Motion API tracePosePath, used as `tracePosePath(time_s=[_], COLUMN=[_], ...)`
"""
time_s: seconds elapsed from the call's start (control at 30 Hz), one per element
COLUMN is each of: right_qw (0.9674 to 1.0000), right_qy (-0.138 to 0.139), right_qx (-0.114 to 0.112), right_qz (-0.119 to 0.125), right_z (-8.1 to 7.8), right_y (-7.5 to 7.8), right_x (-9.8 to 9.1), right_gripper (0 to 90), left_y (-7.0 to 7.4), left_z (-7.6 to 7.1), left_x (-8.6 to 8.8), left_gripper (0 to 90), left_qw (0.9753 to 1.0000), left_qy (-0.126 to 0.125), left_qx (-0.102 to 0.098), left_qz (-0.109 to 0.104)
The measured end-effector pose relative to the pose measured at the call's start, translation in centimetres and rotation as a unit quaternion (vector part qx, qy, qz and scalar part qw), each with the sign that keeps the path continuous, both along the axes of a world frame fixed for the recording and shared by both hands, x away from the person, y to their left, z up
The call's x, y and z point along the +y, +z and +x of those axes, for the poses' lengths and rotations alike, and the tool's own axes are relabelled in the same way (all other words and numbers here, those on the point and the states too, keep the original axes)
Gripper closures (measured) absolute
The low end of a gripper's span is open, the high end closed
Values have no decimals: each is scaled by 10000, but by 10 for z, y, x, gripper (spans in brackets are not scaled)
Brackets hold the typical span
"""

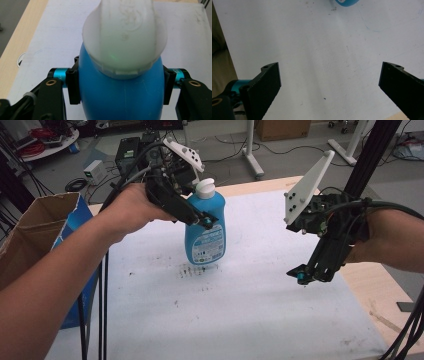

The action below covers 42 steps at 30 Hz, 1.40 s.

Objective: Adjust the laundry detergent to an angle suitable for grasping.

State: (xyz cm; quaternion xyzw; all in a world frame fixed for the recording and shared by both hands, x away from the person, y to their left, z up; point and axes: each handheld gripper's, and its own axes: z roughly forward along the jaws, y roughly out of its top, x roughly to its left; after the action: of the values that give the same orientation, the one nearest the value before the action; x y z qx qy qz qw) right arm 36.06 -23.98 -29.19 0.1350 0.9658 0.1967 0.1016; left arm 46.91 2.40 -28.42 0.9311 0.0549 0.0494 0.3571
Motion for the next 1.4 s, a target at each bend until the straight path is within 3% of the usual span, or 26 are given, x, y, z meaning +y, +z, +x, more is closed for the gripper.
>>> tracePosePath(time_s=[0.2,0.33,0.63,0.73,0.77,0.8,0.93,1.0,1.03,1.1,1.17,1.23,1.4], right_qw=[10000,10000,10000,10000,10000,10000,10000,10000,10000,9999,10000,9999,9999], right_qy=[25,41,24,16,16,12,0,-2,-2,-16,-17,-6,-17], right_qx=[-17,-16,-25,-24,-24,-35,-61,-58,-58,-50,-47,-42,-38], right_qz=[-26,-27,-47,-58,-58,-61,-70,-72,-72,-90,-85,-97,-96], right_z=[-2,-3,-5,-6,-6,-6,-6,-6,-6,-5,-5,-4,-3], right_y=[2,2,2,2,2,2,3,2,2,2,1,1,0], right_x=[6,8,12,12,12,12,12,11,11,11,11,13,12], right_gripper=[32,32,32,32,32,32,32,32,32,33,32,32,32], left_y=[0,1,0,-2,-2,-3,-5,-8,-8,-10,-11,-14,-16], left_z=[-3,-6,-11,-12,-12,-13,-14,-14,-14,-15,-15,-16,-17], left_x=[13,22,28,29,29,29,29,29,29,28,28,25,22], left_gripper=[381,381,381,381,381,381,381,381,381,381,381,381,381], left_qw=[9999,9987,9950,9918,9918,9899,9879,9847,9847,9815,9807,9780,9760], left_qy=[-132,-474,-974,-1248,-1248,-1399,-1537,-1730,-1730,-1902,-1947,-2080,-2172], left_qx=[71,73,103,142,142,76,58,66,66,116,123,127,145], left_qz=[-33,-186,-185,-220,-220,-221,-208,-220,-220,-168,-154,-79,-106])
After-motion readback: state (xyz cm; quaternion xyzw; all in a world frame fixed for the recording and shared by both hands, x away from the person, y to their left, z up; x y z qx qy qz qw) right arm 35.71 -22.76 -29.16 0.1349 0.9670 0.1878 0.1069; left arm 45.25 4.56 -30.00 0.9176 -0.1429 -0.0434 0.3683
